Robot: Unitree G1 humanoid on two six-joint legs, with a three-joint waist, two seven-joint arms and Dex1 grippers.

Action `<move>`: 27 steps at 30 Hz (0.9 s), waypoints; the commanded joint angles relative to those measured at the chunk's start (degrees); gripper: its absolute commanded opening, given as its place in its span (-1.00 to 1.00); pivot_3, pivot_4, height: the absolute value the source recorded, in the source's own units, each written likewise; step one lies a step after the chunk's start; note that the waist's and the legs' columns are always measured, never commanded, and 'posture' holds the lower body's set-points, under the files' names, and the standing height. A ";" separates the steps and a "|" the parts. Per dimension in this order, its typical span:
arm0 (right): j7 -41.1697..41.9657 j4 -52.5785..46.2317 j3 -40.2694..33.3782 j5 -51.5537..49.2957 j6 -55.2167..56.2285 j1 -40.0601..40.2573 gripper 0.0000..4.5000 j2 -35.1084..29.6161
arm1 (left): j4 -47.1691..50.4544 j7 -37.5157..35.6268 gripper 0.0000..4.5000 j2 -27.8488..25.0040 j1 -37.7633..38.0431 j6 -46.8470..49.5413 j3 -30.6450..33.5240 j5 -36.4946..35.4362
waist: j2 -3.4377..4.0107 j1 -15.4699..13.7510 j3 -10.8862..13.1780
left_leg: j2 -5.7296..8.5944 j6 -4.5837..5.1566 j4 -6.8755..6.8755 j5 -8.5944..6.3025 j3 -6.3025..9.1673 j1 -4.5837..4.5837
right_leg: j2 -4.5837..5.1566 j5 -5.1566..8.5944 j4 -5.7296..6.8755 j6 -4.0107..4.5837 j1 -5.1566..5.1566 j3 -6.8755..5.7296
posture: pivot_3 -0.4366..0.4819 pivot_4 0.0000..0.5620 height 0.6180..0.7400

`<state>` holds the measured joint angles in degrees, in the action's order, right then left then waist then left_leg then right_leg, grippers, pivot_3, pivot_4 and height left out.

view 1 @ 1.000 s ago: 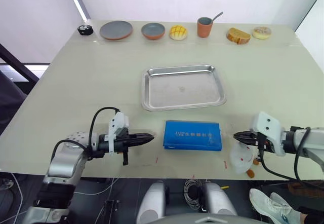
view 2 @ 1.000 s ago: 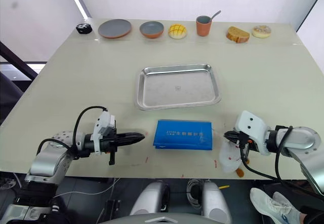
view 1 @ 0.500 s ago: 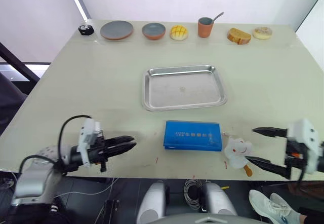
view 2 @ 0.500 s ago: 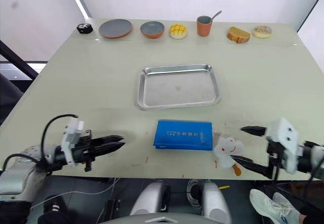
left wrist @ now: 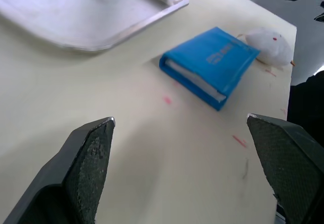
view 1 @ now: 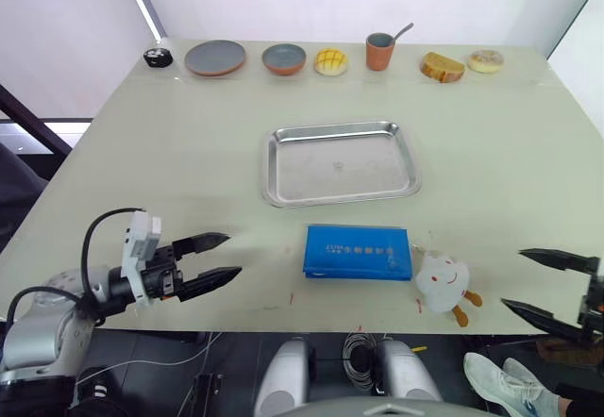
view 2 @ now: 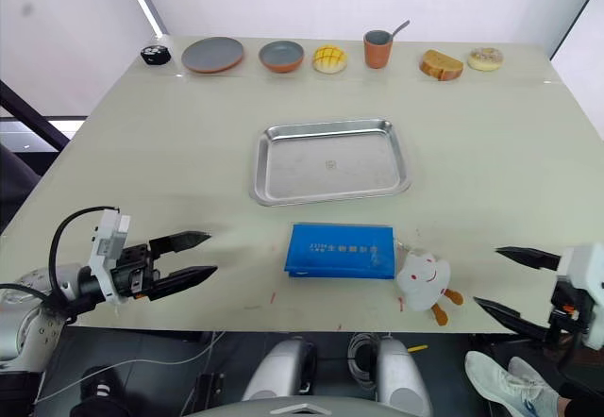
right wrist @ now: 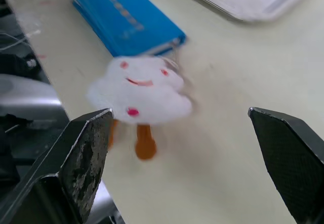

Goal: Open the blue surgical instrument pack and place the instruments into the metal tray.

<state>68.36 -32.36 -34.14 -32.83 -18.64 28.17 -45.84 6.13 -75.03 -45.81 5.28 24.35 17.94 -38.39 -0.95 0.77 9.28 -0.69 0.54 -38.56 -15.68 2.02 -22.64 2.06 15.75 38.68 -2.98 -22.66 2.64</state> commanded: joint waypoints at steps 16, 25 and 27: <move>-16.60 -4.53 43.85 26.00 -2.88 -31.11 1.00 -2.25 | 6.92 -12.19 0.96 -3.50 -9.86 -2.29 -3.98 -5.30 | 0.02 -0.10 0.03 | 0.07 -0.01 -0.02 0.00 0.06 -0.10 | -0.01 0.00 -0.10 0.01 -0.04 -0.07 | -0.05 -0.47 1.00; -18.90 -2.92 49.98 35.40 -0.81 -30.68 0.02 -2.95 | 9.13 -10.62 1.00 -2.55 -9.27 -0.77 -5.13 -6.14 | 0.02 0.04 0.03 | 0.05 -0.01 -0.03 0.00 0.08 -0.08 | -0.04 0.00 -0.04 0.01 -0.05 -0.07 | -0.05 -0.47 1.00; -19.16 -2.62 50.25 36.55 0.08 -30.22 0.02 -3.13 | 9.38 -10.45 1.00 -2.46 -8.95 -0.79 -4.99 -6.16 | 0.02 0.02 0.03 | 0.05 -0.01 -0.03 0.00 0.07 -0.08 | -0.04 0.00 -0.03 0.01 -0.05 -0.06 | -0.05 -0.47 1.00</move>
<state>49.69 -34.78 15.90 2.39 -19.87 -2.54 -48.31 13.31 -85.76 -48.09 -3.98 23.54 12.77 -43.33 -0.93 0.79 9.31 -0.64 0.53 -38.60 -15.68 2.09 -22.72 2.02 15.75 38.65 -2.97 -22.71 2.57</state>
